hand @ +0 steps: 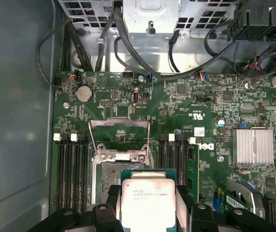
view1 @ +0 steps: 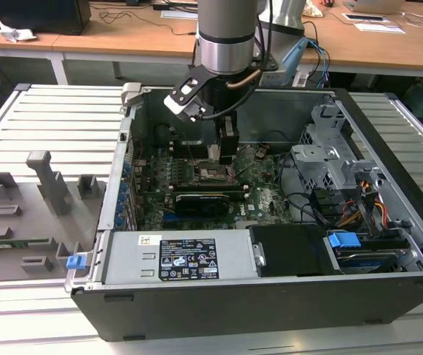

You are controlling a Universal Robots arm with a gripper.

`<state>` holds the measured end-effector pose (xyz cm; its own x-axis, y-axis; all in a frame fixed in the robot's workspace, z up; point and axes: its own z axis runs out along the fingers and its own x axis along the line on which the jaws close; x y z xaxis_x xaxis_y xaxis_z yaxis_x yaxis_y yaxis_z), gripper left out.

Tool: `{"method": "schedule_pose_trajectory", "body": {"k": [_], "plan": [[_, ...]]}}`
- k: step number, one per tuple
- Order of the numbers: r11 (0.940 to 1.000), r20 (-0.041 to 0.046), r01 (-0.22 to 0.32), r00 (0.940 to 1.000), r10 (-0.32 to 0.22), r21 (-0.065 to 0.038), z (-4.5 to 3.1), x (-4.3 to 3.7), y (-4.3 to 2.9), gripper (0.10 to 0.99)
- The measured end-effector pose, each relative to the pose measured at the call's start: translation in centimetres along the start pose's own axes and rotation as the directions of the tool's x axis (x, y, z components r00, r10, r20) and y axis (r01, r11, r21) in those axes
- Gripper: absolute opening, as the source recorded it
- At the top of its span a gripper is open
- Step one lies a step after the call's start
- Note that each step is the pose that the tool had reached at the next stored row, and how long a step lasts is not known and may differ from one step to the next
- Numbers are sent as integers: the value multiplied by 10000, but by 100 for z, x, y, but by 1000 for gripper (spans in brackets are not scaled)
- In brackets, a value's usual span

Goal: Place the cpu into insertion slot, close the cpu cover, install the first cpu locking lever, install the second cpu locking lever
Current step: 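Place the cpu into insertion slot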

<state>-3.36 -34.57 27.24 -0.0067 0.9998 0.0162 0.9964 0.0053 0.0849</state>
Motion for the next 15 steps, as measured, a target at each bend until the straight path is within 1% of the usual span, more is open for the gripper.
{"method": "schedule_pose_trajectory", "body": {"k": [6,8,10,12,15], "plan": [[10000,0,-3,10000,3,-1,109,-1,-12,537],[10000,0,0,10000,0,-1,167,8,-26,537],[10000,1,0,10000,0,1,202,33,-36,537],[10000,1,-1,10000,1,0,257,89,-62,537],[10000,6,0,10000,0,0,307,122,-73,537]]}}
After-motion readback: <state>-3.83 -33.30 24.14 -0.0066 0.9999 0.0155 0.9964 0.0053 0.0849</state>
